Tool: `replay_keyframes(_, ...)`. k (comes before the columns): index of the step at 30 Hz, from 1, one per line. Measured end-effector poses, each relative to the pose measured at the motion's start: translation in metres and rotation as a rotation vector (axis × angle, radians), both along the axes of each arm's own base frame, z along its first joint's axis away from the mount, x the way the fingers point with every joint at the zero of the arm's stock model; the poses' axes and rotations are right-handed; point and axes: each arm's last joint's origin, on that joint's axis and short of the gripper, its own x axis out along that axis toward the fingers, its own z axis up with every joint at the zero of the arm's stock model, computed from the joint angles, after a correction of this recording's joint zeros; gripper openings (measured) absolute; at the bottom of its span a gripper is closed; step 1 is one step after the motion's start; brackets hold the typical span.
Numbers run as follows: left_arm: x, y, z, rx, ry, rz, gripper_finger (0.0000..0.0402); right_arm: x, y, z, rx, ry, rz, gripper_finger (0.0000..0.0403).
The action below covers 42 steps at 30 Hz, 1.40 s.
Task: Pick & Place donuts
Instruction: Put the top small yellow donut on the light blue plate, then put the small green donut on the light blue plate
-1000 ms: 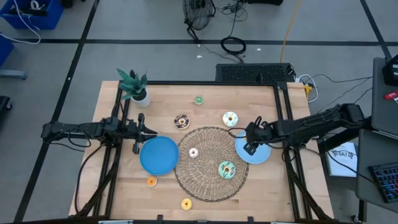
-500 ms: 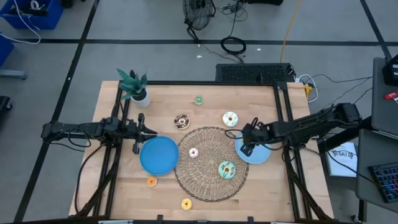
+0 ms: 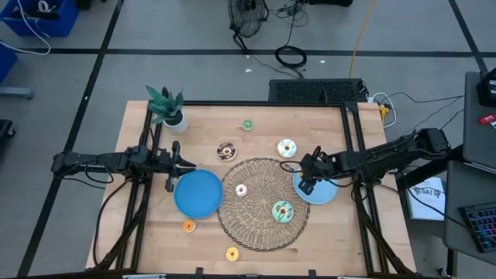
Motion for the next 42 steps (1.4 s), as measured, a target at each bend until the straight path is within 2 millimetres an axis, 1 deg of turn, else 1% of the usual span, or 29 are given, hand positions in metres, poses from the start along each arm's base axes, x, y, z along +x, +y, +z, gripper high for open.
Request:
replay_keyframes(8, 0.000, 0.000, 0.000, 0.000, 0.000, 0.000, 0.0051, 0.000, 0.000, 0.000, -0.001, 0.001, 0.005, 0.0134)
replay_keyframes(11, 0.000, 0.000, 0.000, 0.000, 0.000, 0.000, 0.0051, 0.000, 0.000, 0.000, -0.001, 0.001, 0.005, 0.0140)
replay_keyframes(14, 0.000, 0.000, 0.000, 0.000, 0.000, 0.000, 0.0051, 0.000, 0.000, 0.000, -0.001, 0.001, 0.005, 0.0158)
replay_keyframes(21, 0.000, 0.000, 0.000, 0.000, 0.000, 0.000, 0.0051, 0.000, 0.000, 0.000, 0.000, 0.001, 0.003, 0.0219)
replay_keyframes(25, 0.000, 0.000, 0.000, 0.000, 0.000, 0.000, 0.0051, 0.000, 0.000, 0.000, 0.010, -0.004, -0.013, 0.0236)
replay_keyframes(32, 0.000, 0.000, 0.000, 0.000, 0.000, 0.000, 0.0051, -0.004, 0.000, 0.007, 0.016, -0.033, -0.016, 0.0229)
replay_keyframes(42, 0.000, 0.000, 0.000, 0.000, 0.000, 0.000, 0.0051, -0.018, -0.002, 0.032, 0.029, -0.156, -0.014, 0.0221)
